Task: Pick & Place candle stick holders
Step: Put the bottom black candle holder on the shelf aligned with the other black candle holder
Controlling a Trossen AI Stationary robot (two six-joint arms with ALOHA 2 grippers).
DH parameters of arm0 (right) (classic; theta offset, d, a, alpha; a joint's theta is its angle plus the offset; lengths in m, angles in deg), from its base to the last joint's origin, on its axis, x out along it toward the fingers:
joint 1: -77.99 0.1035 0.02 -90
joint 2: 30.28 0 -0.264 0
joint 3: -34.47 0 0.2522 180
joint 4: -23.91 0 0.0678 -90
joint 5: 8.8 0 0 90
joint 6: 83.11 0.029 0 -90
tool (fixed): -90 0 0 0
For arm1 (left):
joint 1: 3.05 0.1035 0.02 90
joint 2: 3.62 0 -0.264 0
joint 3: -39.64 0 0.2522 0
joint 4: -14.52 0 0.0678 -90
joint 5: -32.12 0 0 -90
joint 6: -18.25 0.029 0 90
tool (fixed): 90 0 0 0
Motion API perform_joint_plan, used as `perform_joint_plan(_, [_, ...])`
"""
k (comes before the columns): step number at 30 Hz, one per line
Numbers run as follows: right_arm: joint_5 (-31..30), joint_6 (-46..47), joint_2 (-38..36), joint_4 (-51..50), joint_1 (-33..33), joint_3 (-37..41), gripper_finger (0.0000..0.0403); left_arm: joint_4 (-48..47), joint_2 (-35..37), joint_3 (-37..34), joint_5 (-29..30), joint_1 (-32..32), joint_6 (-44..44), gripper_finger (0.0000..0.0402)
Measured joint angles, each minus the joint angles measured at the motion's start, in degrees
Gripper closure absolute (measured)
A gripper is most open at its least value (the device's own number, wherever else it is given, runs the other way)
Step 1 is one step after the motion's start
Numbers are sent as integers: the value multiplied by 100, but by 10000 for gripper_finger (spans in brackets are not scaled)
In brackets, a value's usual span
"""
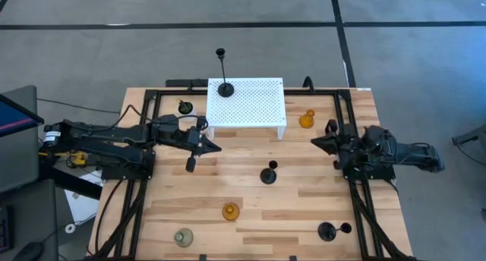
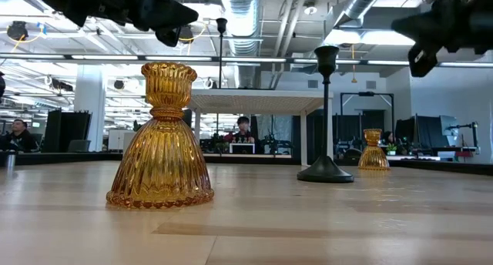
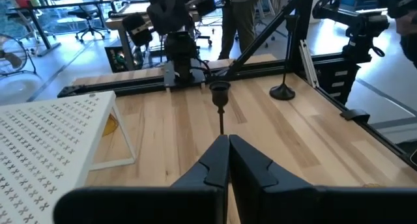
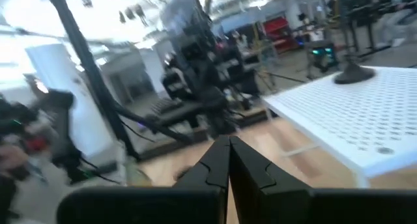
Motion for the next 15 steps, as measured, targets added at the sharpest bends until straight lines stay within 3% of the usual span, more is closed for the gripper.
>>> perform_joint_plan(9, [-897, 353, 10, -1249, 431, -966, 403, -2, -2, 0, 0, 0, 0, 390])
perform_joint_plan(15, [-917, 1132, 48, -1884, 736, -1413, 403, -4, -2, 0, -2, 0, 0, 390])
